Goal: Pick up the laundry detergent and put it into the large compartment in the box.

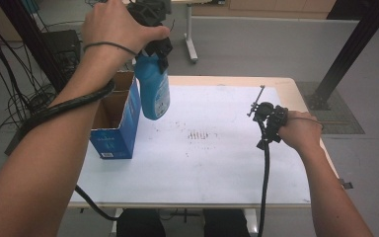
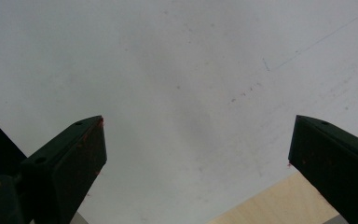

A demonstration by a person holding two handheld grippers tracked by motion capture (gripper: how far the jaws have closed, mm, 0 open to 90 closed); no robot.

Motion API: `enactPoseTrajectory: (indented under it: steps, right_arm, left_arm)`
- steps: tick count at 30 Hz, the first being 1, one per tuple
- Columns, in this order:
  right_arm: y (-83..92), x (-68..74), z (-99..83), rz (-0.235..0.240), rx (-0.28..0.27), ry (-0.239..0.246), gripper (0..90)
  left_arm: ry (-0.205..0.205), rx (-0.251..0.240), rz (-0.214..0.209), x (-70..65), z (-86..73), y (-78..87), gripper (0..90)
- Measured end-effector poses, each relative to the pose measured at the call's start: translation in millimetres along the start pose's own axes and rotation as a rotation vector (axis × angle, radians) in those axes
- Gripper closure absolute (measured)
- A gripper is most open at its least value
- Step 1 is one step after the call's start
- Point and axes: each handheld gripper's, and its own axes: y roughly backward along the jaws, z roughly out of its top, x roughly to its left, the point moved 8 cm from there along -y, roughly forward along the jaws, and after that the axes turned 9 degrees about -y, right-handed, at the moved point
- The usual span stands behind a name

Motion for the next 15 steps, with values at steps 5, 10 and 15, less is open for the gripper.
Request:
enactPoseTrajectory:
  steps: [5, 10, 15]
  right_arm:
    - [0.3, 1.4, 2.3, -0.003, 0.003, 0.004, 4.0]
    - [1.5, 0.3, 2.3, -0.008, 0.01, 0.006, 4.0]
    - [0.8, -1.7, -0.9, -0.004, 0.0, 0.004, 4.0]
  left_arm:
    - [0.05, 0.01, 0.014, 19.2, -8.3, 3.1, 37.8]
    - [0.122, 0.0, 0.011, 44.7, -20.5, 6.8, 37.8]
    - [0.17, 0.003, 0.033, 61.5, -29.0, 9.8, 37.8]
